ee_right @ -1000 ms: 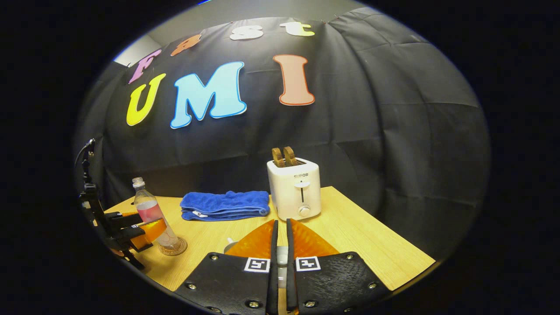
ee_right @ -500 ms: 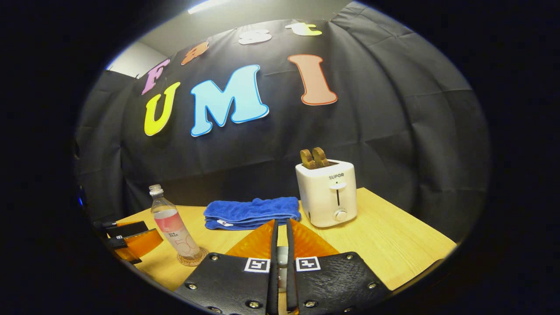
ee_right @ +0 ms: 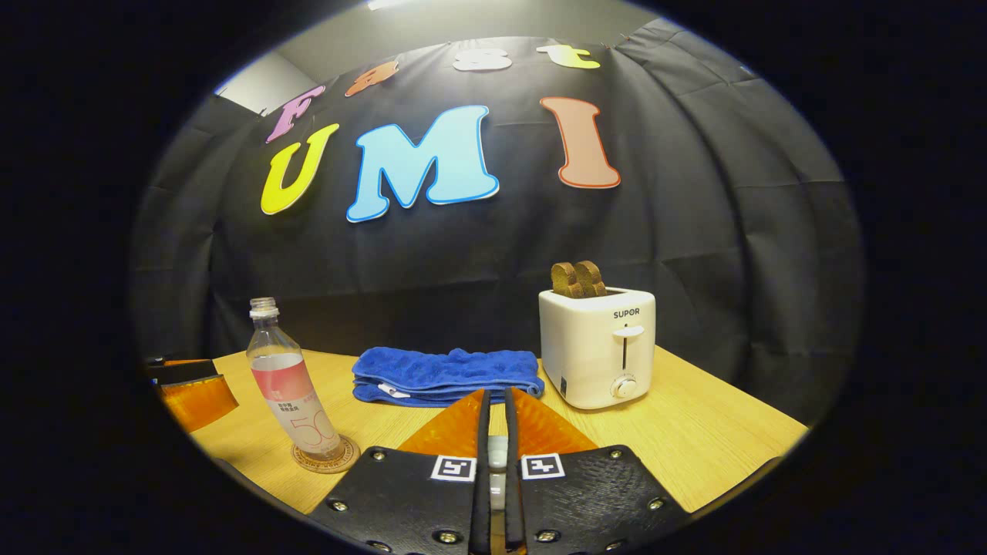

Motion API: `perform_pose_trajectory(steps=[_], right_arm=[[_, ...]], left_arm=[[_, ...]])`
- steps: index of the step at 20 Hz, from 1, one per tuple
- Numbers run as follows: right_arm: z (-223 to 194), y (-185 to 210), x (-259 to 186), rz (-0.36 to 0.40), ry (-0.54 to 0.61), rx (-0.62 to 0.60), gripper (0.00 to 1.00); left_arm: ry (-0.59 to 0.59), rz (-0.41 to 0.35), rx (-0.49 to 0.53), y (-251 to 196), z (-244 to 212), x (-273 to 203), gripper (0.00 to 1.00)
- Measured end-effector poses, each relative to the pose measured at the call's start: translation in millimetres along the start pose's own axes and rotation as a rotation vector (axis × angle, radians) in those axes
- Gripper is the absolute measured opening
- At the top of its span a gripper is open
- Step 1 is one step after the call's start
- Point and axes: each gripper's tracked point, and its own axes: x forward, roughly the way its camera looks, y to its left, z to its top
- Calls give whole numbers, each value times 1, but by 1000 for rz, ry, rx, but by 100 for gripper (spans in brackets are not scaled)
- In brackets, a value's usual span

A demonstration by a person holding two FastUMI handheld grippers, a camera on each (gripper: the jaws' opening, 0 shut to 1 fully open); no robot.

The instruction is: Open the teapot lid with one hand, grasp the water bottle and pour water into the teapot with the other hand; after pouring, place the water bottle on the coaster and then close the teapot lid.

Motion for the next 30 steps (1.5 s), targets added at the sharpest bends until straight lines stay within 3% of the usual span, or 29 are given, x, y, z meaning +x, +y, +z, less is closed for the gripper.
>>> perform_pose_trajectory(steps=[19,30], right_arm=[[-28,-6,15,-41,58,-9,7],[-28,-2,14,-50,65,-15,16]], left_arm=[[29,-16,-8,-4,-7,-3,100],[45,-9,-2,0,-11,-3,100]])
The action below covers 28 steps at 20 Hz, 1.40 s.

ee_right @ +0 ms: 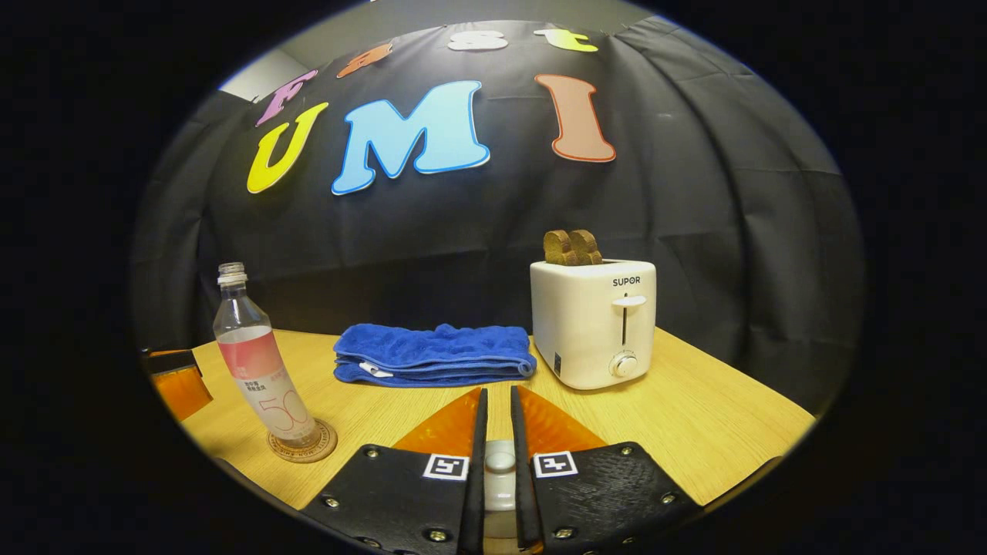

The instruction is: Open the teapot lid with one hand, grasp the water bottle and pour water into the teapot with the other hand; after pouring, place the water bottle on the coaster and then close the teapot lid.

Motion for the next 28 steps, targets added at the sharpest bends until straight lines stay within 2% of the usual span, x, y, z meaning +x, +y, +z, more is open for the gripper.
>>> perform_pose_trajectory(steps=[2,3,4,5,6,9,11,15,18,22,28], right_arm=[[2,1,-2,0,-8,2,22],[4,2,-4,-2,-13,-2,33],[5,3,-7,-7,-22,-12,36],[6,3,-10,-21,-31,-30,52],[7,5,-15,-16,-41,-51,54],[15,17,-31,-4,-74,-92,79],[21,26,-44,-2,-94,-102,88],[24,48,-81,25,-130,-83,88],[19,54,-109,18,-145,-113,88],[21,61,-143,20,-153,-125,88],[28,53,-184,4,-152,-100,88]], left_arm=[[0,2,0,0,0,1,100],[-1,7,4,1,0,0,100],[-4,6,8,1,1,0,100],[-8,5,9,1,2,-1,100],[-13,1,10,0,4,-2,100],[-25,4,31,-1,7,-3,100],[-44,-3,37,-5,11,-5,100],[-93,-20,31,-12,21,-12,100],[-117,-52,17,-25,23,-23,100],[-108,-38,73,-32,17,-49,100],[-121,-32,62,-40,21,-88,100]])
